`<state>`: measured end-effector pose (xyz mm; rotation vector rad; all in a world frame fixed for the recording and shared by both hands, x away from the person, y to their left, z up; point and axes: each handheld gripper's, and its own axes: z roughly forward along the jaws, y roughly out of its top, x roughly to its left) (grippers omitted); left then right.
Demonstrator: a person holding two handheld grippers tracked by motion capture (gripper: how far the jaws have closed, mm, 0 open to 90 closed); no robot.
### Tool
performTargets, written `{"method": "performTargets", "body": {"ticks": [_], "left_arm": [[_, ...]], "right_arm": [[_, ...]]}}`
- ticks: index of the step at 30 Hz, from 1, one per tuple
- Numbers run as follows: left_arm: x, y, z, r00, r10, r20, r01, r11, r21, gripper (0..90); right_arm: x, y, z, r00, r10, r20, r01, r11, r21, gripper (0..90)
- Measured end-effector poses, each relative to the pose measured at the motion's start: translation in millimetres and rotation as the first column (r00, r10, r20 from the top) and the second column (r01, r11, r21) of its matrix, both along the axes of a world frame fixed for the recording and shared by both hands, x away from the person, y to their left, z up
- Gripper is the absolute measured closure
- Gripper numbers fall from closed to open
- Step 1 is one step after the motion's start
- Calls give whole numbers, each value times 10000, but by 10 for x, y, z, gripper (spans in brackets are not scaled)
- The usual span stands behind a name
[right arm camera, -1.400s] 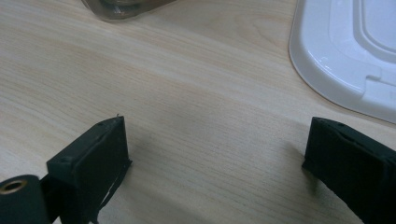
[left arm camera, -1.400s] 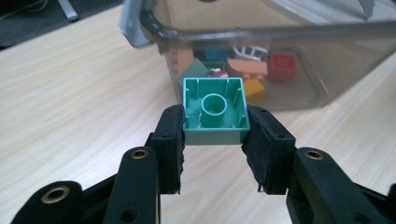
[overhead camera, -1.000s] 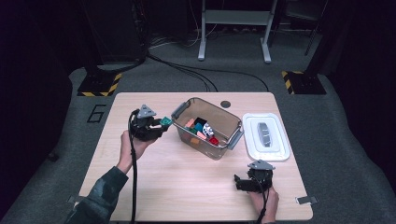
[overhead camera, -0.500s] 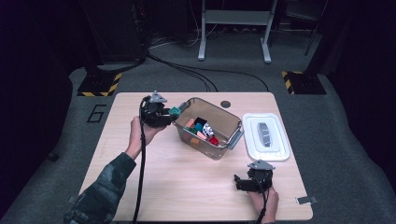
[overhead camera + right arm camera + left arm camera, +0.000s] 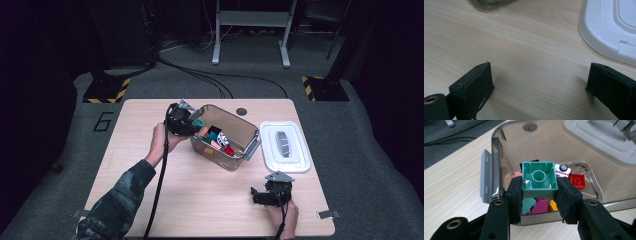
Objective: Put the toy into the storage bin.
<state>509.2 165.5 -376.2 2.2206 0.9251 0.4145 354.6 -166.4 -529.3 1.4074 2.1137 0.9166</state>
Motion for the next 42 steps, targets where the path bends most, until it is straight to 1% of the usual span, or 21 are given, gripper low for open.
{"method": "performTargets", "body": {"ticks": [6, 10, 13, 14, 16, 17, 20, 22, 25, 26, 27, 28, 32, 34, 35, 36, 37, 38, 40, 41, 42], "left_arm": [[31, -20, -37, 9997, -22, -235, 25, 9999, 139, 588], [42, -11, -50, 9992, 24, -401, -19, 9999, 111, 577], [37, 6, -46, 9989, 81, -456, -79, 10000, 49, 504], [32, 21, -41, 9987, 86, -511, -89, 9999, -55, 477], [20, 49, -28, 9985, 75, -539, -82, 9999, -118, 436], [9, 70, -19, 9987, 31, -509, -41, 9998, -195, 409], [-53, 131, 5, 9994, -44, -356, 33, 9995, -304, 344], [-108, 178, 17, 9993, -134, -345, 122, 9993, -346, 304], [-188, 259, 9, 9996, -177, -233, 166, 9989, -445, 249], [-237, 311, -3, 9998, -106, -191, 96, 9985, -543, 234], [-237, 311, -3, 9998, -106, -191, 96, 9985, -543, 210], [-254, 336, -12, 9998, -114, -159, 105, 9985, -539, 210], [-351, 464, -98, 9999, 8, -161, -18, 9980, -635, 162], [-390, 517, -155, 9998, 52, -183, -65, 9974, -724, 152], [-421, 555, -214, 9998, 116, -184, -127, 9979, -634, 150], [-434, 576, -248, 9997, 136, -195, -148, 9978, -653, 145], [-457, 616, -307, 9995, 176, -253, -193, 9974, -691, 144], [-477, 646, -363, 9994, 254, -231, -269, 9974, -672, 138], [-501, 692, -467, 9989, 390, -279, -403, 9980, -483, 121], [-512, 723, -532, 9986, 407, -351, -427, 9975, -568, 109], [-518, 747, -579, 9982, 476, -358, -495, 9972, -562, 109]], "right_arm": [[0, 3, 0, 10000, -26, 3, 26, 10000, 33, 52], [0, 3, -1, 10000, -25, 5, 25, 10000, 33, 51], [0, 3, 0, 10000, -27, 5, 27, 10000, 37, 52], [-1, 5, 0, 10000, -48, -12, 48, 10000, 52, 52], [-1, 4, 0, 10000, -63, -9, 63, 10000, 38, 52], [-1, 4, 0, 10000, -43, -9, 43, 10000, 52, 52], [0, 3, 0, 10000, -26, -1, 26, 10000, 38, 52], [0, 3, 0, 10000, -21, 1, 21, 10000, 37, 52], [-1, 4, 0, 10000, -43, -12, 43, 10000, 54, 52], [0, 3, -1, 10000, -39, 4, 39, 10000, 25, 52], [0, 3, -1, 10000, -39, 4, 39, 10000, 25, 52], [1, 3, -1, 10000, -41, 12, 41, 10000, 23, 52], [1, -1, 0, 10000, -7, 8, 7, 10000, -11, 52], [1, 3, -1, 10000, -45, 12, 45, 10000, 29, 52], [-1, 4, 0, 10000, -71, -1, 71, 10000, 37, 52], [1, 3, 0, 10000, -57, 12, 57, 10000, 23, 53], [-1, 3, 1, 10000, -85, -7, 85, 10000, 40, 53], [-1, 2, 1, 10000, -91, -6, 91, 9999, 47, 55], [-2, 2, 1, 10000, -90, -8, 90, 9999, 52, 55], [-2, 2, 1, 10000, -96, -7, 96, 9999, 51, 56], [-2, 1, 2, 9999, -101, -7, 101, 9999, 54, 56]]}}
